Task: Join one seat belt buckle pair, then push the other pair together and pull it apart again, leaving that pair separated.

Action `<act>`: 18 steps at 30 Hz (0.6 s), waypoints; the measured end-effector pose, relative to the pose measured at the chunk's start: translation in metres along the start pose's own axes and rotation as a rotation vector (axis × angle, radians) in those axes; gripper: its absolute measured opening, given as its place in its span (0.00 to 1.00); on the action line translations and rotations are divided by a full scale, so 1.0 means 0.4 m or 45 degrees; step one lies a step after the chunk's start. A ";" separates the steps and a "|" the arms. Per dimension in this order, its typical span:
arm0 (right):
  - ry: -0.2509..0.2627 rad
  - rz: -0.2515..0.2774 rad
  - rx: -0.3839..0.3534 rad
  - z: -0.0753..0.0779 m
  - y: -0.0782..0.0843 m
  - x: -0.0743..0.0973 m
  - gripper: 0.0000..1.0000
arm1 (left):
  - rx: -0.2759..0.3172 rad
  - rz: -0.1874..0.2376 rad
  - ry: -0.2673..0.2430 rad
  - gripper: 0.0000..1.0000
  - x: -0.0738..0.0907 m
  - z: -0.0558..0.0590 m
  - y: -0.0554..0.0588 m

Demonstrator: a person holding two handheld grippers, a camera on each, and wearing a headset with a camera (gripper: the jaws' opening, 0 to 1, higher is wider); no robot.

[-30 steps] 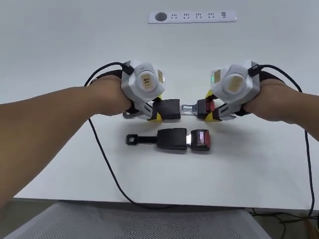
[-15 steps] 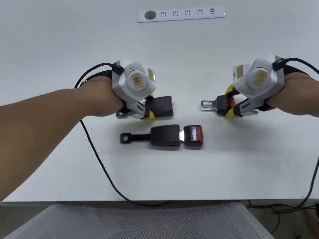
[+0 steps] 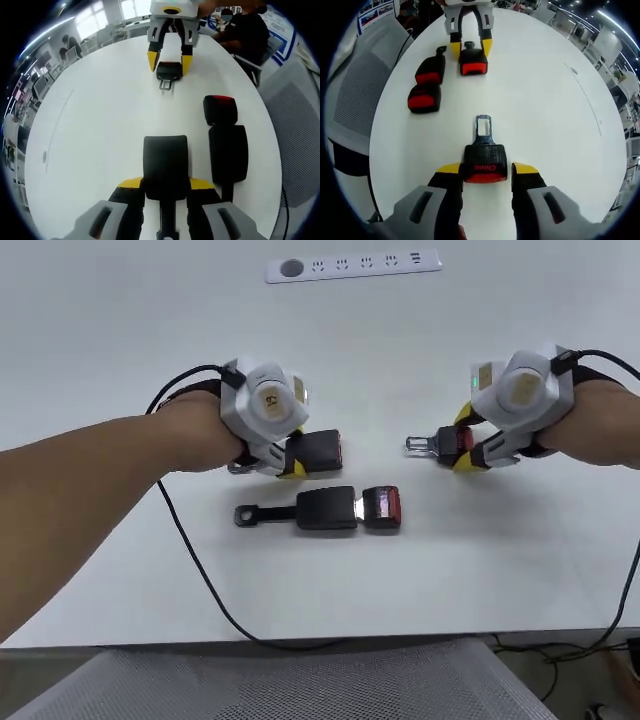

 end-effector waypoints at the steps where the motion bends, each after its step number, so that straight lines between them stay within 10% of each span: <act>1: 0.004 -0.002 0.002 0.006 0.004 -0.007 0.38 | -0.001 -0.006 0.000 0.32 0.000 0.001 -0.002; 4: 0.045 -0.002 0.020 0.016 0.006 -0.007 0.42 | -0.116 -0.009 -0.010 0.35 0.002 -0.005 -0.013; 11: 0.132 0.123 -0.068 -0.005 -0.032 0.038 0.46 | 0.048 0.076 -0.098 0.44 0.055 -0.006 -0.026; 18: 0.220 0.269 -0.231 -0.042 -0.064 0.078 0.53 | 0.166 0.141 -0.189 0.56 0.113 0.063 -0.038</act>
Point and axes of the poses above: the centre of the closed fingertips' face, and the gripper's own axes: x roughly backward along the fingers, z roughly to its right, y roughly out of its underside, the point moved 3 cm from there along x, roughly backward along the fingers, and after that the axes turned 10 degrees about z, right-handed, at the moved point
